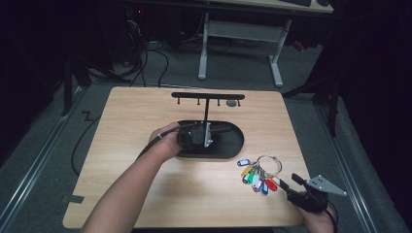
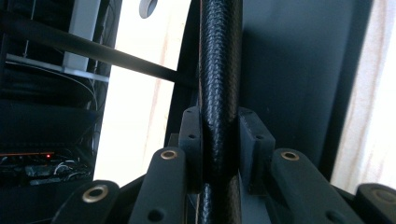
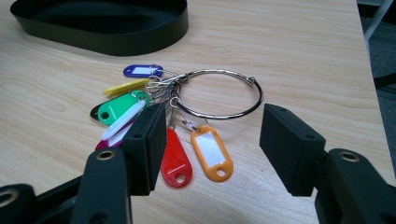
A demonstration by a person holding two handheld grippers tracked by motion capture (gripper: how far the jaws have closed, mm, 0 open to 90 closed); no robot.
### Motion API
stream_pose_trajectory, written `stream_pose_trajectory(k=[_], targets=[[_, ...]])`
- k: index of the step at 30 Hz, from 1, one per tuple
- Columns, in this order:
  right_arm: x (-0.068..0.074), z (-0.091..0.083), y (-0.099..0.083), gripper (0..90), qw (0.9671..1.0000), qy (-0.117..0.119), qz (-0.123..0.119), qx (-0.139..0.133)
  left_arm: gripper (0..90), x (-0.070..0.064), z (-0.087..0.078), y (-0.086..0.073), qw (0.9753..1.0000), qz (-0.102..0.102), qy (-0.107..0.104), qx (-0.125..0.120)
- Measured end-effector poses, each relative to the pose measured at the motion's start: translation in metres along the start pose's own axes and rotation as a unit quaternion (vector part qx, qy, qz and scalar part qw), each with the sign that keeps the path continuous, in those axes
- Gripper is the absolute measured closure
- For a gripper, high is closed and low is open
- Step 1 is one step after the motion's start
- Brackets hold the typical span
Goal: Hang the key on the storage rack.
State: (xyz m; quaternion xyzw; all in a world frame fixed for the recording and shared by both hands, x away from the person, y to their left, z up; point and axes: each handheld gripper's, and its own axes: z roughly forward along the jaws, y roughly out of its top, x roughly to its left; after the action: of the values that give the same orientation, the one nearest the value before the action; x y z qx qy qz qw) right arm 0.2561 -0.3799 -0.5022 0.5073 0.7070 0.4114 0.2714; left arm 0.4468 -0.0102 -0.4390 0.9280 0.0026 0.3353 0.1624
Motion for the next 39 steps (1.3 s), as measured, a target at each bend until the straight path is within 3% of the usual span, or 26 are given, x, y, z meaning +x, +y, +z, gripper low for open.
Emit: stream_pose_trajectory(k=[12,22,29,32,36,39], targets=[[0.000,-0.001,-0.001,41.5,1.0000,0.003,0.003,0.000,74.2,0.001,0.018,0.006,0.9999,0.012,0.007,-0.001],[0.002,0.001,-0.001,41.5,1.0000,0.008,0.000,0.003,74.0,0.003,0.029,0.001,0.9996,0.025,0.012,0.008],[0.004,0.004,0.002,41.6,0.9999,0.011,-0.002,0.002,73.7,-0.002,0.037,-0.005,0.9984,0.038,0.012,0.040],[0.006,0.007,0.003,41.5,0.9999,0.015,-0.006,0.002,73.1,-0.003,0.037,-0.004,0.9984,0.031,0.008,0.046],[0.008,0.013,0.007,41.5,0.9997,0.021,-0.011,0.003,69.4,-0.005,0.037,0.000,0.9980,-0.006,-0.003,0.063],[0.010,0.017,0.009,41.5,0.9995,0.027,-0.013,0.004,62.5,-0.007,0.035,0.001,0.9978,-0.020,-0.014,0.061]])
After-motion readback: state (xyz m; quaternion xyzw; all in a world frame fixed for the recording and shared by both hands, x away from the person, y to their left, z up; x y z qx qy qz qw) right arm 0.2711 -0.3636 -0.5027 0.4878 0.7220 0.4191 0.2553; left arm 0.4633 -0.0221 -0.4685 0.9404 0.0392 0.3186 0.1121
